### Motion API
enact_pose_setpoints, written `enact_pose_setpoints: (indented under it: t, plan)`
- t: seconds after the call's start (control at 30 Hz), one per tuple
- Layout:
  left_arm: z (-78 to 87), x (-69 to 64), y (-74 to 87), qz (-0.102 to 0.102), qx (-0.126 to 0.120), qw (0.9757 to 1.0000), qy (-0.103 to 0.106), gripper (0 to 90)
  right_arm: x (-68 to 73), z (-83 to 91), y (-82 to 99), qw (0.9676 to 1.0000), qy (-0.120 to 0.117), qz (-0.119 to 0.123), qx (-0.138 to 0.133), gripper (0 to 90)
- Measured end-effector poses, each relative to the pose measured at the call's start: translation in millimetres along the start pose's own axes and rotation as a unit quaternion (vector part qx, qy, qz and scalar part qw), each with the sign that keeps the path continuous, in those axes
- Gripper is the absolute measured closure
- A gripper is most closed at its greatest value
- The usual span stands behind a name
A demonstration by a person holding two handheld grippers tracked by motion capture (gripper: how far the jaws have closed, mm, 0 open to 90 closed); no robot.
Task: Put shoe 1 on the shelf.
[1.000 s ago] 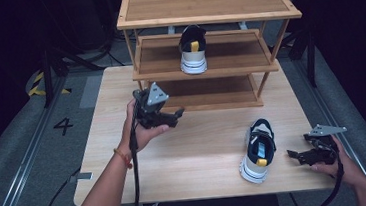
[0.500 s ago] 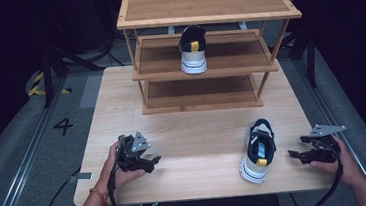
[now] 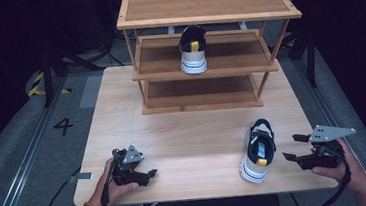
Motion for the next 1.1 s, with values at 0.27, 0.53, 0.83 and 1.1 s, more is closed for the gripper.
enact_pose_setpoints:
  t: [0.27,0.53,0.83,1.1]
  plan:
    - [-0.7,-0.5,0.2,0.001,-0.008,1.0000,0.003,18.3,44.2,4.4,-30.2,0.9981,-0.027,0.051,-0.020,30.7]
    - [-0.5,0.8,0.0,-0.005,-0.007,1.0000,0.002,18.0,87.1,-3.4,-49.1,0.9932,-0.063,0.096,-0.021,34.2]
    - [-1.1,1.7,-0.6,-0.010,-0.005,0.9999,0.003,17.3,99.6,-35.9,-40.4,0.9917,-0.071,0.094,0.051,35.3]
    - [-1.5,1.2,-0.9,-0.010,-0.005,0.9999,0.006,17.1,98.6,-56.3,-35.5,0.9902,-0.075,0.080,0.088,49.3]
Point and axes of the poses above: each handheld gripper's, and its own axes: z roughly backward along the jaws, y roughly out of its underside, x roughly to its left, the point moved 10 cm from there along -z, roughly forward along the jaws, and after that the axes turned 6 degrees about x, right-handed, at the moved point
